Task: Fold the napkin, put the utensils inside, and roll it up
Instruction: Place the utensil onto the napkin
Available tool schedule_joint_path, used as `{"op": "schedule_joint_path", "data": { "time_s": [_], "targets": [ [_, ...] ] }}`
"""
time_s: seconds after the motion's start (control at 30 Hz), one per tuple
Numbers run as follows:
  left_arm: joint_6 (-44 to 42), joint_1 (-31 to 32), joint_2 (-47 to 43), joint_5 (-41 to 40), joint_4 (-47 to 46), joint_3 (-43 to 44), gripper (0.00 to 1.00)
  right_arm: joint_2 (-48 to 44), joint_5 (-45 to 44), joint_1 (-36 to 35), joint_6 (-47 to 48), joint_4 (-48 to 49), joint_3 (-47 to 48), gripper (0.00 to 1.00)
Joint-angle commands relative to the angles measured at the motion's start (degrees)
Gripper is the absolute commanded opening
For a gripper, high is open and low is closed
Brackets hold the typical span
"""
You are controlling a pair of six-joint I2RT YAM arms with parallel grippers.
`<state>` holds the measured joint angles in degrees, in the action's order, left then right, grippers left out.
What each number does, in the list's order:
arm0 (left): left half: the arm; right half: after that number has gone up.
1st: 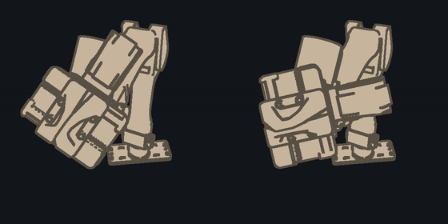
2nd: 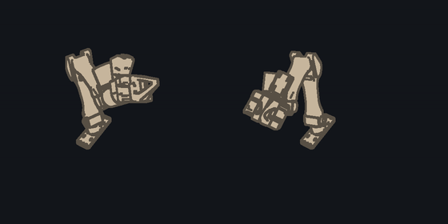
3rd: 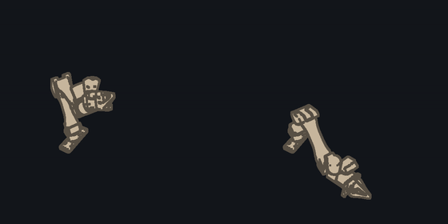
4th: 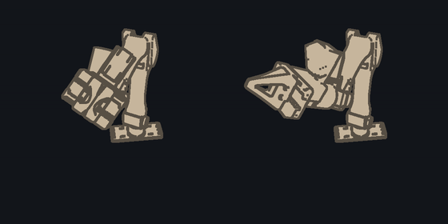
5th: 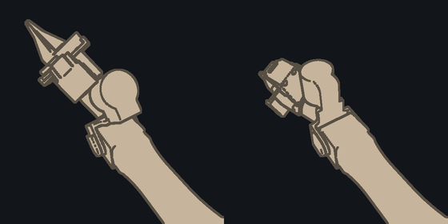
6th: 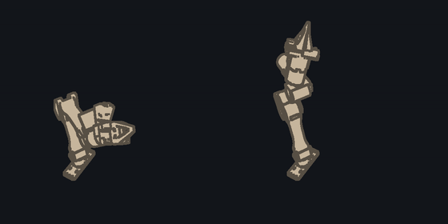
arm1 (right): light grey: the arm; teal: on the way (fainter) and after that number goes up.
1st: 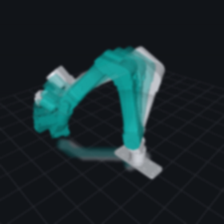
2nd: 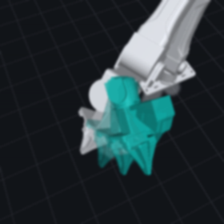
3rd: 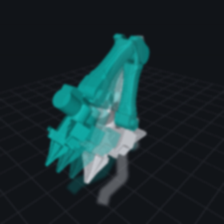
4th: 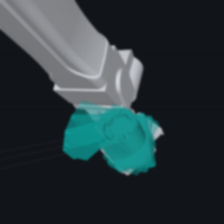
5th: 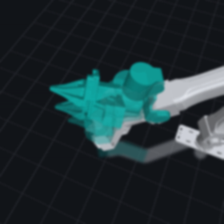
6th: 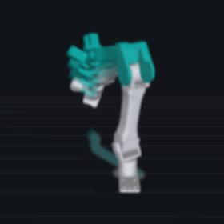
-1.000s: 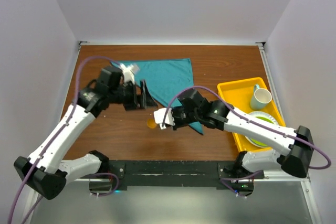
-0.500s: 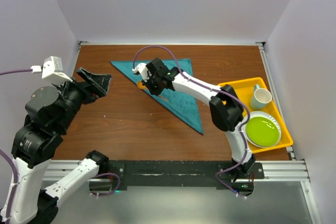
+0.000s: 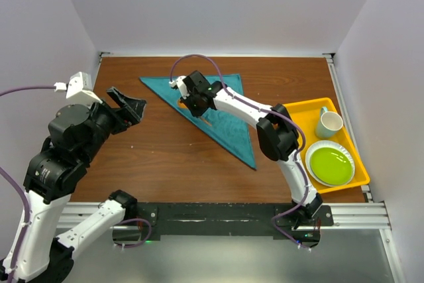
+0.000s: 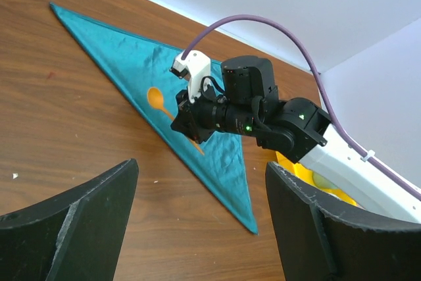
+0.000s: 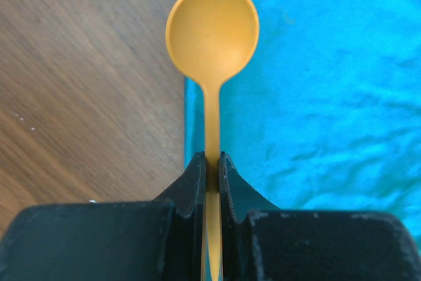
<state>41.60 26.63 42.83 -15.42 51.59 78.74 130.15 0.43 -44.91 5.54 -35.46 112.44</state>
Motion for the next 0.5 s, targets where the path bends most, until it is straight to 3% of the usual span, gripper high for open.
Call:
{"op": "schedule_joint_path", "data": {
  "time_s": [0.0,0.47],
  "targets": [
    [1.5,0.0,-0.2,1.4,-1.4,-1.2,0.82,1.4,-1.4,0.8,0.0,2.0,1.8,0.00],
    [1.2,-0.1,1.0,3.1,-2.9,-1.9,0.82,6.8,-2.1,1.1,0.2,1.1,7.5,0.00]
  ]
}}
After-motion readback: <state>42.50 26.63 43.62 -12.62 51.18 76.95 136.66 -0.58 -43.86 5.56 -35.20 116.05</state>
